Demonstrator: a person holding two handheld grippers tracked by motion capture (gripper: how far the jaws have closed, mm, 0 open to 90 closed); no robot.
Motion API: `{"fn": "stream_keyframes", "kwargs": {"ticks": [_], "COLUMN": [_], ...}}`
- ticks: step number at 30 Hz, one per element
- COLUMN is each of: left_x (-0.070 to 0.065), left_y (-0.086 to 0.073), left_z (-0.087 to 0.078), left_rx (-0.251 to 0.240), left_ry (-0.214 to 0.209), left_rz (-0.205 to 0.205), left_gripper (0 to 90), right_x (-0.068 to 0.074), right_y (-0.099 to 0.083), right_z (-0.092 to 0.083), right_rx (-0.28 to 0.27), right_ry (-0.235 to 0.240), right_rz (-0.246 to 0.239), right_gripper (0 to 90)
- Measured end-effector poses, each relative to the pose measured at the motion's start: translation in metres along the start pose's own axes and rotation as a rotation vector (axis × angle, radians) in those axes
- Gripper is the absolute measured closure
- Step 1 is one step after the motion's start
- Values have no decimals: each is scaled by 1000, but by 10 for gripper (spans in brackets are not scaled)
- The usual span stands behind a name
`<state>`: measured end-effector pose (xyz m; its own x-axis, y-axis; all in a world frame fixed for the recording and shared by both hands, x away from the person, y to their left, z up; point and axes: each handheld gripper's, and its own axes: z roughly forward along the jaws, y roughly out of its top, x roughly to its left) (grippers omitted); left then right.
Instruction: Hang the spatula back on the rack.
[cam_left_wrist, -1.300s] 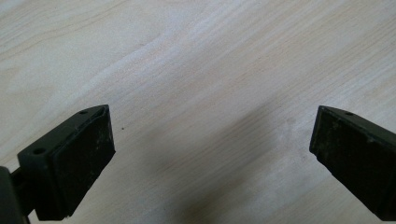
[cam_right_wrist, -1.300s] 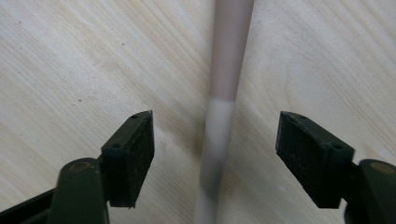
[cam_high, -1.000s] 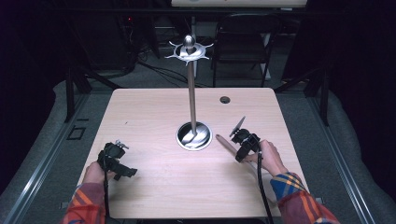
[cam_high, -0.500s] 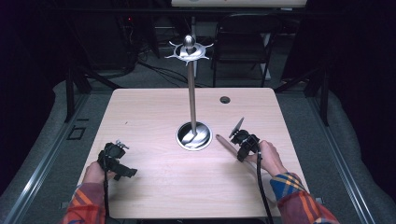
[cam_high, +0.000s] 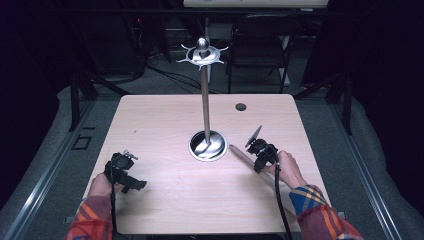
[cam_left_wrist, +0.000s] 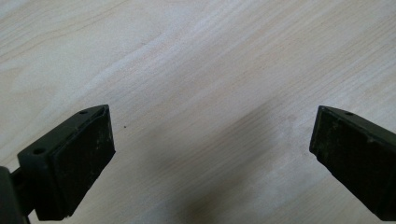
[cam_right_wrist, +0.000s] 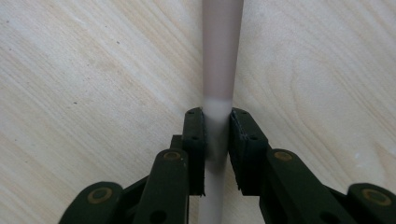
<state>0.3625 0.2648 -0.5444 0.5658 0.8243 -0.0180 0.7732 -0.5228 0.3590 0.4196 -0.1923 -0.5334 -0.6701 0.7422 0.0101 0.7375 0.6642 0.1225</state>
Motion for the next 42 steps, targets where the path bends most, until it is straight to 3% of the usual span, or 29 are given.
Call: {"fn": "stream_keyframes", "kwargs": {"ticks": [6,7,10,13,16,18,22,25,28,31,42], "left_x": [0,1,1,0,0,1,1,1,1,1,1], "left_y": [0,0,1,1,1,0,0,0,1,1,1], "left_z": [-1,0,0,0,0,-1,-1,-1,-1,-1,-1], "left_rx": [-4,-3,-1,-3,-3,-9,-10,-9,-9,-9,-11], "left_ry": [2,2,2,2,0,-1,-1,-2,-2,-2,-1], "left_rz": [-1,-1,1,2,2,-1,0,0,0,1,3], "left_gripper": [0,0,0,0,0,0,0,0,0,0,0], "right_x": [1,2,2,4,3,4,2,0,-1,-2,-4], "right_y": [-1,-3,-3,-5,-5,-7,-9,-15,-17,-21,-25], "right_z": [-10,-12,-17,-23,-28,-33,-42,-51,-57,-63,-77], "right_rx": [-37,-65,-55,-98,-93,-129,-142,-197,-192,-236,-303], "right_ry": [-3,0,-2,-1,-7,-19,-26,-26,-30,-33,-69], "right_rz": [3,12,-2,17,2,9,1,24,15,25,25], "right_gripper": [777,778,779,779,779,779,779,779,779,779,779]}}
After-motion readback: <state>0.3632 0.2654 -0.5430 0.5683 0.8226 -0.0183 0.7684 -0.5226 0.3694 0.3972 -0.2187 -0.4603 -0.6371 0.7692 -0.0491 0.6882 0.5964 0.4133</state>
